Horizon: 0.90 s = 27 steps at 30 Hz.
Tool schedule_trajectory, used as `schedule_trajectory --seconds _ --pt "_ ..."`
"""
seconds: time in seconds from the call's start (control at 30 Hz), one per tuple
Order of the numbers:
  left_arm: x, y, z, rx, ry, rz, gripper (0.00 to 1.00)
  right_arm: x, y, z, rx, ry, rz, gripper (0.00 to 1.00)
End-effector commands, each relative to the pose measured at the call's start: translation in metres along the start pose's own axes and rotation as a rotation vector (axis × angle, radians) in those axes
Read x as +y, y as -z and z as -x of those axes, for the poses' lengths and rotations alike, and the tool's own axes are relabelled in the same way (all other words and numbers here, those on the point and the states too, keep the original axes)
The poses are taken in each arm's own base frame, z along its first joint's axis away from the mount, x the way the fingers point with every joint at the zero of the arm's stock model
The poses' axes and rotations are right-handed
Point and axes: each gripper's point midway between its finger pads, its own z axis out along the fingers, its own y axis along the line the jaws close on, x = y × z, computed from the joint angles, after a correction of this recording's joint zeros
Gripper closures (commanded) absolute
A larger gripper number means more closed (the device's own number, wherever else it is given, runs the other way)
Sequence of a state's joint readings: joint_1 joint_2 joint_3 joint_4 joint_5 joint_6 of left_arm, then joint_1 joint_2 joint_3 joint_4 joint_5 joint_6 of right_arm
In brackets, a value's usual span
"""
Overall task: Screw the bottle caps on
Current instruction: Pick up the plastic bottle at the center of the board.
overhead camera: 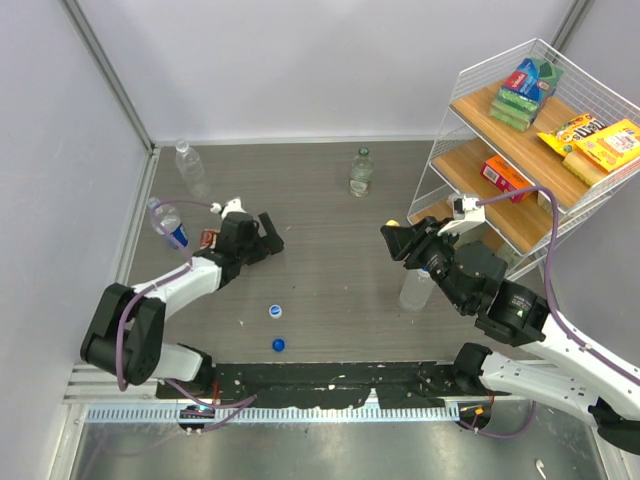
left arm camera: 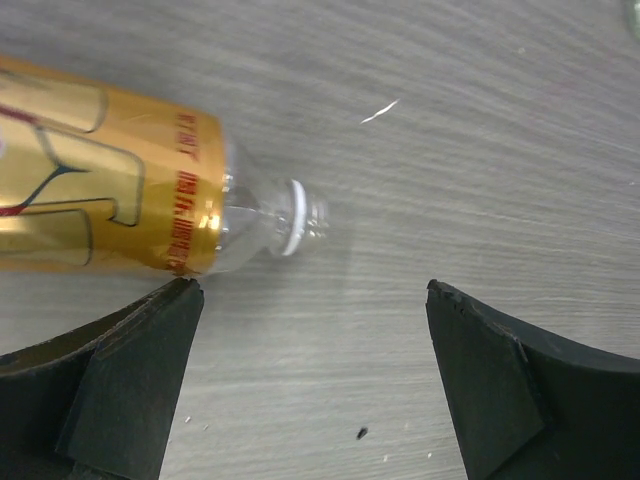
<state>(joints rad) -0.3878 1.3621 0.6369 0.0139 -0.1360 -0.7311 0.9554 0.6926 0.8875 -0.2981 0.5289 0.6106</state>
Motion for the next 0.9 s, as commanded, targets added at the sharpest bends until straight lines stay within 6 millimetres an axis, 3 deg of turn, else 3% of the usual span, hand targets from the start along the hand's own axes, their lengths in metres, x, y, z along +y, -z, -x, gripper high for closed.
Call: schedule_trajectory --seconds 0.0,0.17,0.33,0.43,0.5,0.57,0.63,0.73,0.8,0.87 --pt "-0.039 -0.008 0.027 -0.035 -0.046 -0.132 0.00 -0.004 0.001 0.009 -0.038 -0.027 -0.026 0.76" --pt "-0.066 -0.009 0.020 0.029 -0.103 -0.270 0.00 -0.005 0.003 0.010 -0.040 -0.028 -0.029 0.76" --pt "-0.110 0.011 0.013 0.131 -0.219 -0.516 0.00 -0.008 0.003 0.009 -0.038 -0.019 -0.042 0.76" --pt "-0.130 0.028 0.025 0.122 -0.343 -0.613 0.00 -0.009 0.004 0.010 -0.040 -0.022 -0.045 0.76" --pt "-0.144 0.042 0.045 0.060 -0.463 -0.667 0.00 -0.011 0.005 0.010 -0.043 -0.020 -0.048 0.76" --pt "-0.154 0.059 0.060 0.030 -0.626 -0.713 0.00 -0.013 0.006 0.011 -0.051 -0.021 -0.056 0.76" --pt "-0.155 0.074 0.070 0.001 -0.904 -0.761 0.00 -0.015 0.006 0.012 -0.054 -0.010 -0.068 0.76" --pt "-0.170 0.094 0.104 -0.130 -1.159 -0.782 0.00 -0.019 0.003 0.013 -0.065 0.001 -0.095 0.76" --pt "-0.173 0.107 0.117 -0.161 -1.319 -0.792 0.00 -0.021 0.003 0.013 -0.067 0.000 -0.103 0.76" --pt "-0.161 0.118 0.115 -0.094 -1.444 -0.810 0.00 -0.021 0.003 0.013 -0.066 0.003 -0.108 0.76"
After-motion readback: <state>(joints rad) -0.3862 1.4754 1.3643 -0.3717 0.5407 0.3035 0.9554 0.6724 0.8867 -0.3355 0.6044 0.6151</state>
